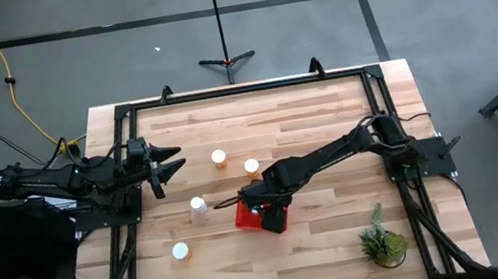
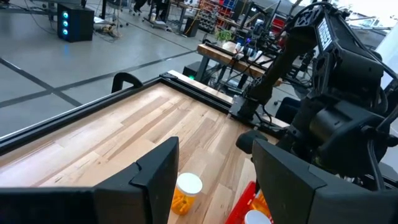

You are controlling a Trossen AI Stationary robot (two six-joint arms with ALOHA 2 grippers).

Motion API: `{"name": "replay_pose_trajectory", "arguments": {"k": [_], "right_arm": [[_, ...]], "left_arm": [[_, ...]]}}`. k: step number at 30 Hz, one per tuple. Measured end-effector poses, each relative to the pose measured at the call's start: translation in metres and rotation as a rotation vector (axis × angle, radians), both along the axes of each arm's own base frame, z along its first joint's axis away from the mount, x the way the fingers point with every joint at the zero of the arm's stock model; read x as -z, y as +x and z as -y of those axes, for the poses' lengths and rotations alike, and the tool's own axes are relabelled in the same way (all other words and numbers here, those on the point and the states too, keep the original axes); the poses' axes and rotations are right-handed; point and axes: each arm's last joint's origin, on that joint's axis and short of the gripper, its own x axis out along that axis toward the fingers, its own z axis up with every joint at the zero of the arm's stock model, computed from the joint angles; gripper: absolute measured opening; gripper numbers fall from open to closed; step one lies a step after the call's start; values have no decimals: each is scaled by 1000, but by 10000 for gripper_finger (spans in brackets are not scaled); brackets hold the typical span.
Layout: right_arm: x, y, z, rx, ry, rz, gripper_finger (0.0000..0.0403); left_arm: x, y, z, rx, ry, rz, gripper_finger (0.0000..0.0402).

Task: Pick and place pill bottles into a basket
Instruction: Put the orange pill bottle into the red bin, then put the top right orange pill bottle into the red bin

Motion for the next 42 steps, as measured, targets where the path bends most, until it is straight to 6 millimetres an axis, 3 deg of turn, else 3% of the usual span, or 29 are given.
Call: {"name": "replay_pose_trajectory", "arguments": {"k": [32, 42], "right_arm": [[0, 0, 2, 32, -53, 11, 226], [0, 1, 3, 42, -54, 12, 258]], "left_arm": [[0, 0, 0, 1, 1, -1, 239], [0, 0, 0, 0, 0, 0, 239]]}}
